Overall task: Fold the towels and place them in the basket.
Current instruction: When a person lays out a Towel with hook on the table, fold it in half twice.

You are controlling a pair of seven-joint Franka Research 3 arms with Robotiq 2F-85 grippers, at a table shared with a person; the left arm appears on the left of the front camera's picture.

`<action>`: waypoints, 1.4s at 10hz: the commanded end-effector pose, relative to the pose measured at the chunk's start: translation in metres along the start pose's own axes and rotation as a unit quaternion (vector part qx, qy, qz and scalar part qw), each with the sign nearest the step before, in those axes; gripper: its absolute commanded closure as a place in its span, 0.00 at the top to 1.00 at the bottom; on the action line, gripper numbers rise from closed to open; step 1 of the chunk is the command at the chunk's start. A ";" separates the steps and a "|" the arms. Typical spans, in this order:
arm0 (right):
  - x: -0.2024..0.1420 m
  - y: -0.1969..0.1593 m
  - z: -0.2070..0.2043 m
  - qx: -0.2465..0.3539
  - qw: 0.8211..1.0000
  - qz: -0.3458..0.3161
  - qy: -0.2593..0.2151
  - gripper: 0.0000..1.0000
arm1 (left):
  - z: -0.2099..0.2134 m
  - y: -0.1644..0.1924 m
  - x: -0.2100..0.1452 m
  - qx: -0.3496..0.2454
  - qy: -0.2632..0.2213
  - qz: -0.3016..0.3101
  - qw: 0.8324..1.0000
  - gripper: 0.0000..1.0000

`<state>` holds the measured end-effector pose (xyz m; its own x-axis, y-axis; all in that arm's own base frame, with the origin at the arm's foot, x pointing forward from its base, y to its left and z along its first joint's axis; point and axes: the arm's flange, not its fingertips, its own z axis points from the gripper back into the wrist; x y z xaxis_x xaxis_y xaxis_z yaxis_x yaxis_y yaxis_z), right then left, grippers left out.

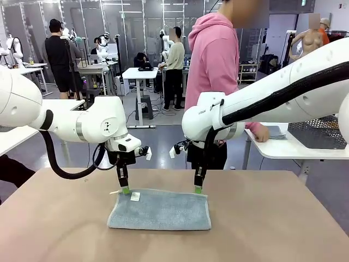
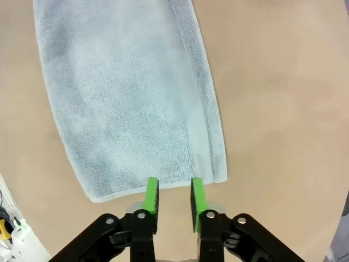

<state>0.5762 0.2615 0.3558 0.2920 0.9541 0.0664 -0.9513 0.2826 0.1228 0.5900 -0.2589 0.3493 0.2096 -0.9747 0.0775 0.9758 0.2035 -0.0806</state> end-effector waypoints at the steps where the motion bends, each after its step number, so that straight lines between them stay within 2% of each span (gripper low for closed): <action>1: -0.002 0.006 0.004 -0.017 1.000 -0.004 0.003 0.79 | 0.004 -0.005 -0.004 0.027 0.005 -0.006 1.000 0.75; 2: -0.002 0.009 0.006 -0.017 1.000 0.000 -0.003 0.88 | 0.005 -0.006 -0.006 0.031 0.006 -0.006 0.999 1.00; 3: -0.001 0.012 0.008 -0.022 1.000 0.003 0.000 1.00 | 0.008 -0.010 -0.009 0.040 0.006 -0.007 0.999 1.00; 4: -0.001 0.014 0.009 -0.027 1.000 0.002 -0.005 1.00 | 0.009 -0.014 -0.010 0.045 0.007 -0.006 0.999 1.00; 5: -0.001 0.016 0.009 -0.029 1.000 0.000 -0.008 1.00 | 0.010 -0.018 -0.011 0.049 0.004 0.000 0.999 0.90; 6: -0.001 0.022 0.009 -0.034 0.999 -0.003 -0.013 0.89 | 0.009 -0.002 -0.002 0.024 0.005 -0.011 1.000 0.90; 7: 0.007 0.008 0.013 -0.013 1.000 0.010 -0.006 0.89 | 0.009 -0.002 -0.002 0.024 0.005 -0.011 1.000 0.90; 14: 0.007 0.008 0.013 -0.013 1.000 0.010 -0.006 0.89 | 0.009 -0.002 -0.002 0.024 0.005 -0.011 1.000 0.90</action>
<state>0.5699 0.2695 0.3695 0.2747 0.9578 0.0844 -0.9594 0.2672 0.0904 0.5846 -0.2568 0.3576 0.1856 -0.9801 0.0704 0.9825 0.1842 -0.0266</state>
